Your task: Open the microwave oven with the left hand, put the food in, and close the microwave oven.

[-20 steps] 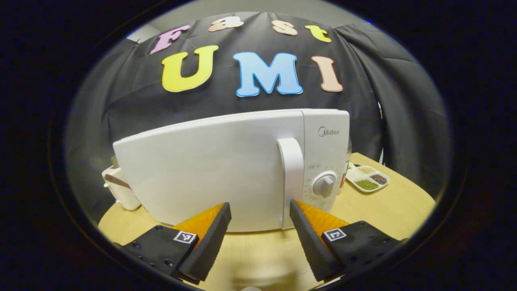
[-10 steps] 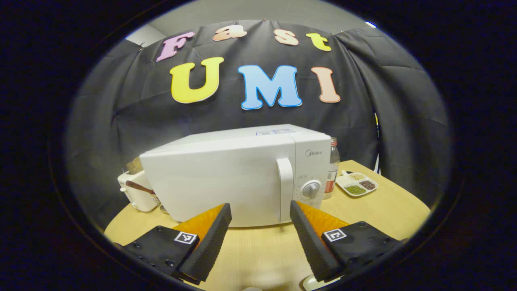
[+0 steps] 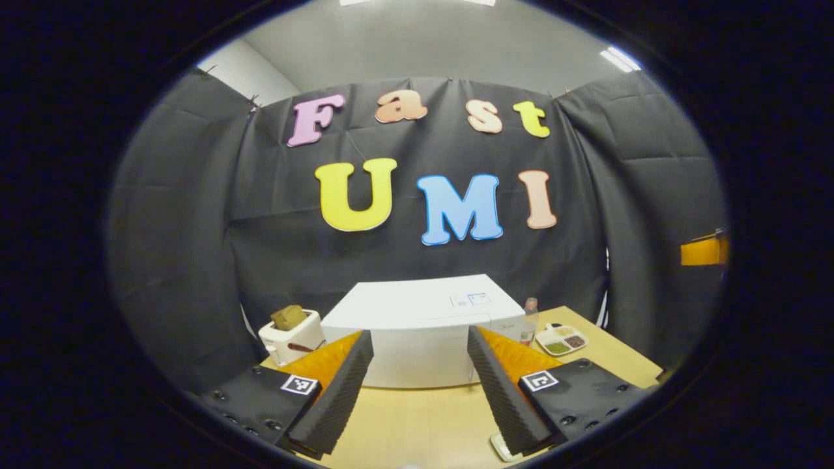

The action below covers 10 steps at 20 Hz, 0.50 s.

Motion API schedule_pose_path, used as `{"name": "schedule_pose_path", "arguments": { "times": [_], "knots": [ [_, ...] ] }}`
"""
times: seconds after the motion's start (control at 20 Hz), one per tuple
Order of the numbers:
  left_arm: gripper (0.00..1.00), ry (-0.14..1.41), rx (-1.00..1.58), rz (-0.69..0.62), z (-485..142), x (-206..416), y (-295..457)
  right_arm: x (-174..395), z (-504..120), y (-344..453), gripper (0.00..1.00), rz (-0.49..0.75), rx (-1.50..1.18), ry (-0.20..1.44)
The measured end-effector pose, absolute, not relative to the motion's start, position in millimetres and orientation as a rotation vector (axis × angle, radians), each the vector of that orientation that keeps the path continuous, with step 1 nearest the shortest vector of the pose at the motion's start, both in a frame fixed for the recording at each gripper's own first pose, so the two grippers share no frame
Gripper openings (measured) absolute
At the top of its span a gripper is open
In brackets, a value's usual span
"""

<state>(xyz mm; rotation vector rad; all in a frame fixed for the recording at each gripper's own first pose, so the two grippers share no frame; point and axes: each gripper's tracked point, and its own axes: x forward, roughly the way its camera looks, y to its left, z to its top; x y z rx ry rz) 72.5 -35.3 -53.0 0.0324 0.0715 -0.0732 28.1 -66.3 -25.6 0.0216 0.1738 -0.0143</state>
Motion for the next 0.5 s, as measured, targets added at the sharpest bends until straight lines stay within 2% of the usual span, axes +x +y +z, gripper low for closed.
{"name": "schedule_pose_path", "arguments": {
  "times": [0.15,0.25,0.45,0.5],
  "knots": [
    [1.0,0.04,0.016,-0.094,-19,50,-23,21,-9,-64,0.97,-0.036,-0.01,0.119],
    [0.95,0.02,0.012,-0.087,-2,39,-13,18,1,-59,0.97,-0.038,-0.021,0.092],
    [1.0,-0.016,-0.001,-0.101,15,26,-2,13,10,-49,0.97,-0.028,-0.023,0.069],
    [1.0,-0.015,0.01,-0.089,17,22,5,12,14,-48,0.93,-0.034,-0.023,0.054]
  ]
}}
